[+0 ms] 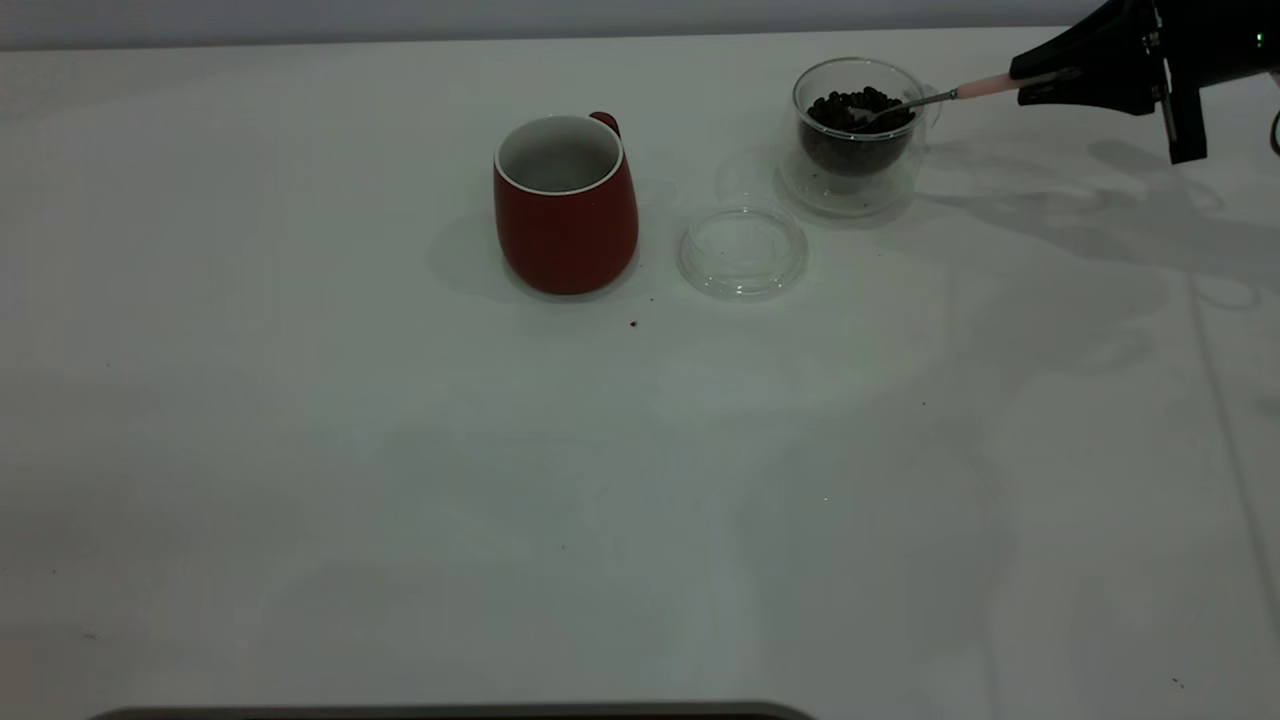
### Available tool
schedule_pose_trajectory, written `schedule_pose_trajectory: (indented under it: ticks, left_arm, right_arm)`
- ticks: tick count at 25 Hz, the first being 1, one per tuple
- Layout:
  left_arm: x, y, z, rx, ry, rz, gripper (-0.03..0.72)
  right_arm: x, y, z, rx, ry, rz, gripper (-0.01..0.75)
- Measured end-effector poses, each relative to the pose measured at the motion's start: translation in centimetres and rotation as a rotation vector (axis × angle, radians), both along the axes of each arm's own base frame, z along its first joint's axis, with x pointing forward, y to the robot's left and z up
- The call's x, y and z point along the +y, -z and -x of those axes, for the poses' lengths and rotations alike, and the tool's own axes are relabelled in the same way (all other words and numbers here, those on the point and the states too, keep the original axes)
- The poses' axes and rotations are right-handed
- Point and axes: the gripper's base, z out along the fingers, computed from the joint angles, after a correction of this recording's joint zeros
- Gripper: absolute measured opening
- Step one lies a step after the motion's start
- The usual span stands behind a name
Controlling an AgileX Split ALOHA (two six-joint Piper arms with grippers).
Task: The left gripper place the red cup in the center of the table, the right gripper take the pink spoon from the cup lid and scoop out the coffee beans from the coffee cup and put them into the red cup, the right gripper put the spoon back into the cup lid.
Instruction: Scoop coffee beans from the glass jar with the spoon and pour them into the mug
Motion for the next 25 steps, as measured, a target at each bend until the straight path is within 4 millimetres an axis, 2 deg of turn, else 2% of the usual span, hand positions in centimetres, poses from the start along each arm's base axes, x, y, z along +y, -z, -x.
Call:
schedule_pose_trajectory:
  ticks: [8,16,22,25]
  left_arm:
    - [0.0,0.0,0.0,0.0,0.0,0.0,0.588]
    - [0.0,0.0,0.0,0.0,0.0,0.0,0.588]
    - [0.0,0.0,0.0,0.0,0.0,0.0,0.588]
    - [0.0,0.0,0.0,0.0,0.0,0.0,0.588]
  right_arm:
    - [-0.8,-0.1,0.3,-0.006,0.007,-0.07,0.11]
    - [-1.7,-0.2,0.4,-0.031,0.011,-0.065,0.11]
    - [-1.4,-0.2,0.3,-0.044,0.0,-0.063,0.11]
    - [-0.4,-0.3,0.1,-0.047,-0.008,-0.074,0.11]
